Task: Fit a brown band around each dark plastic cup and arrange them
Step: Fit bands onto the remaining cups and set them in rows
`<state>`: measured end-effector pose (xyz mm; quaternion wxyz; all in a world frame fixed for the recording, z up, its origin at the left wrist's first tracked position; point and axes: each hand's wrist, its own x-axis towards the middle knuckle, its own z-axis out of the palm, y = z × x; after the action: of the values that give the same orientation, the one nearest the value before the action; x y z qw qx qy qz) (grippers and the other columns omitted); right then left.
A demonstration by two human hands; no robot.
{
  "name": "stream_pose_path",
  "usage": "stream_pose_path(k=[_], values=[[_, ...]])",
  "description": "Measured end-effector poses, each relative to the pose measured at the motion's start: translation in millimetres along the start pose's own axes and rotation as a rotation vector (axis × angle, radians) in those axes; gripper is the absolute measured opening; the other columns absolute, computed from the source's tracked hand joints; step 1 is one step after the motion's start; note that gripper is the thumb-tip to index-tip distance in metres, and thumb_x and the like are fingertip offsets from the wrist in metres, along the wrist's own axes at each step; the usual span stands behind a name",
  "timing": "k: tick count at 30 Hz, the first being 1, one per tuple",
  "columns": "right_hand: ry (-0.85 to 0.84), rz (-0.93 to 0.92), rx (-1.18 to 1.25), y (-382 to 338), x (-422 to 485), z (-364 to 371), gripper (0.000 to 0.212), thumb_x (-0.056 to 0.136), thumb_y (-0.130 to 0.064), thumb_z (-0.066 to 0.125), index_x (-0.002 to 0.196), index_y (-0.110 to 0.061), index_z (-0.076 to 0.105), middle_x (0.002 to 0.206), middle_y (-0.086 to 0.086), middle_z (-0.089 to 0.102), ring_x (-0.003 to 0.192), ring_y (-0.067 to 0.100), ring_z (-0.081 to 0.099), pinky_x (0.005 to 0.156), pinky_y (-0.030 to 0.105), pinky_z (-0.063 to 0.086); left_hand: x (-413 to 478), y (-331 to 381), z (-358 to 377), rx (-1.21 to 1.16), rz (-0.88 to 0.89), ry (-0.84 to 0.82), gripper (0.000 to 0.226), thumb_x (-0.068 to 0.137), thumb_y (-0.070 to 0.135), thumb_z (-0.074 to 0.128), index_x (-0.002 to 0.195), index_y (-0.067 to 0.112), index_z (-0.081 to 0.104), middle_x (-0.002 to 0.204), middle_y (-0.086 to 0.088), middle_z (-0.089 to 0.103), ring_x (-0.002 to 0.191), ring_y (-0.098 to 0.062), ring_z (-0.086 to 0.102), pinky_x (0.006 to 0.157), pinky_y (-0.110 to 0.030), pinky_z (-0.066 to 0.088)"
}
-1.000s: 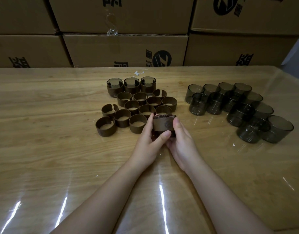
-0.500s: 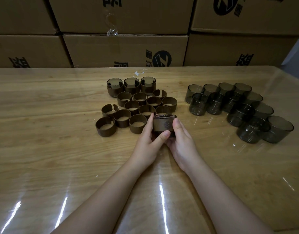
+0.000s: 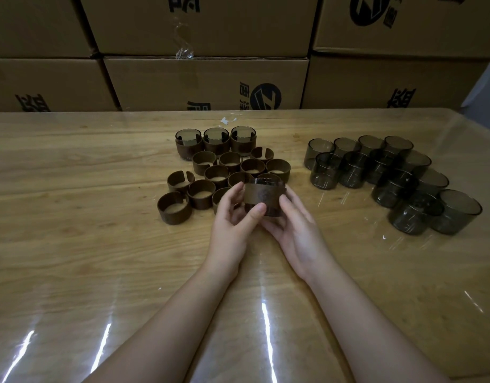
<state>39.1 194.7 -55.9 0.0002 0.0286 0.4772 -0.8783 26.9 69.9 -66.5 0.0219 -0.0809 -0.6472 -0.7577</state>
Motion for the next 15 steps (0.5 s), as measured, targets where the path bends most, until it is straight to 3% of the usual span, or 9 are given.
stream_pose_path(k=[2, 4, 8, 12, 15], values=[[0.034, -0.016, -0.018, 1.4, 0.1, 0.1, 0.03, 0.097, -0.017, 0.051, 0.127, -0.016, 0.053, 0.122, 0.011, 0.066, 0.112, 0.019, 0.065, 0.093, 0.03, 0.053, 0.1, -0.9, -0.5, -0.029, 0.002, 0.033, 0.056, 0.068, 0.042, 0.076, 0.12, 0.039, 0.055, 0.131, 0.003, 0.058, 0.115, -0.01, 0.061, 0.088, -0.025, 0.054], [0.064, -0.024, -0.042, 2.5, 0.7, 0.2, 0.025, 0.096, -0.016, 0.054, 0.121, -0.018, 0.055, 0.119, 0.01, 0.068, 0.112, 0.019, 0.065, 0.099, 0.033, 0.05, 0.4, -1.8, -0.5, -0.046, 0.019, 0.062, 0.054, 0.07, 0.036, 0.077, 0.12, 0.037, 0.057, 0.13, 0.003, 0.059, 0.114, -0.011, 0.062, 0.086, -0.024, 0.054], [0.061, -0.042, -0.077, 3.4, 0.6, -0.6, 0.028, 0.094, -0.01, 0.056, 0.119, -0.023, 0.056, 0.12, 0.006, 0.068, 0.116, 0.019, 0.062, 0.106, 0.038, 0.044, 1.4, -3.5, -0.8, -0.119, -0.023, 0.044, 0.058, 0.074, 0.029, 0.075, 0.128, 0.031, 0.053, 0.132, 0.003, 0.059, 0.115, -0.014, 0.062, 0.094, -0.039, 0.053], [0.063, -0.057, -0.124, 3.0, 0.0, 0.1, 0.038, 0.093, -0.001, 0.056, 0.125, -0.021, 0.054, 0.128, 0.007, 0.063, 0.121, 0.017, 0.058, 0.108, 0.039, 0.043, 1.9, -1.6, 0.3, -0.19, -0.081, 0.056, 0.07, 0.073, 0.027, 0.071, 0.137, 0.015, 0.046, 0.134, -0.007, 0.057, 0.117, -0.021, 0.062, 0.093, -0.042, 0.054], [0.082, -0.078, -0.189, 4.5, -0.2, 0.8, 0.035, 0.092, -0.004, 0.059, 0.12, -0.025, 0.055, 0.124, 0.003, 0.065, 0.12, 0.014, 0.059, 0.106, 0.037, 0.044, 2.1, 0.6, 0.7, -0.201, -0.081, 0.075, 0.068, 0.074, 0.025, 0.07, 0.137, 0.014, 0.047, 0.135, -0.008, 0.055, 0.118, -0.023, 0.061, 0.094, -0.043, 0.054]])
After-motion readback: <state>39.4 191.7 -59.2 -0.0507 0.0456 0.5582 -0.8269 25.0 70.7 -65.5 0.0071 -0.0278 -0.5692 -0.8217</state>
